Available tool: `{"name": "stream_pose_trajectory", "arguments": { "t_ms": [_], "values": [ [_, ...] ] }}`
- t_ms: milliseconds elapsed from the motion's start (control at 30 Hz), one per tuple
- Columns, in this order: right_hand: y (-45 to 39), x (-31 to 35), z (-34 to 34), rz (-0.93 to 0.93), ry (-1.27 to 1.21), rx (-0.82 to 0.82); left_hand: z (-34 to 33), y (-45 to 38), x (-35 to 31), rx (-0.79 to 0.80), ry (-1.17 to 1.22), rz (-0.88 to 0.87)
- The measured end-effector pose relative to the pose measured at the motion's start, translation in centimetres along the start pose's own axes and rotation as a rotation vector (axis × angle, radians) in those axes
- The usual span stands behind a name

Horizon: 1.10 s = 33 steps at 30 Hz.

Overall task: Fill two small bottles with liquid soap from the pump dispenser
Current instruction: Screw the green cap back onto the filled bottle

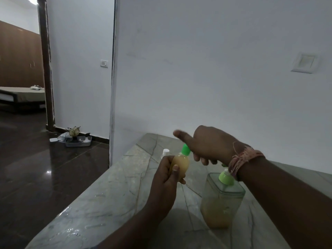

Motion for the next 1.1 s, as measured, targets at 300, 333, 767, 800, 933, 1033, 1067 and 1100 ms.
{"name": "stream_pose_trajectory", "arguments": {
  "t_ms": [300, 333, 767, 800, 933, 1033, 1067, 1100],
  "values": [
    [-0.6, 0.9, -0.3, 0.223, 0.011, 0.19, 0.0, -0.1, 0.0, -0.012, 0.022, 0.015],
    [-0.7, 0.9, -0.4, 0.186, -0.029, 0.179, 0.0, -0.1, -0.1, -0.009, 0.018, 0.01],
    [-1.2, 1.3, -1.9, 0.316, 0.224, -0.017, -0.3, 0.0, 0.8, 0.035, 0.114, 0.075],
    [-1.2, 1.3, -1.9, 0.332, 0.296, -0.048, -0.3, 0.0, 0.8, 0.038, 0.109, 0.072],
    [-0.5, 1.0, -1.5, 0.377, 0.459, -0.136, -0.1, -0.2, 0.8, 0.035, 0.099, 0.056],
    [-0.9, 0.5, -1.0, 0.364, 0.394, -0.155, -0.3, -0.1, 0.4, 0.05, 0.047, 0.027],
    [-1.2, 0.4, -1.1, 0.338, 0.388, -0.158, -0.4, -0.1, 0.2, 0.04, -0.001, 0.004],
    [-1.7, 0.1, -1.5, 0.305, 0.4, -0.161, -0.3, -0.1, -0.1, 0.022, -0.056, -0.026]
  ]
}}
Point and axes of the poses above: each hand's wrist, its own y-axis away from the middle knuckle, its own z-axis out of the back of the hand, x = y × z, the point moved 5 cm from there along -y, towards the middle knuckle, and after that the axes turned 13 degrees about -z, right-handed, at the moved point
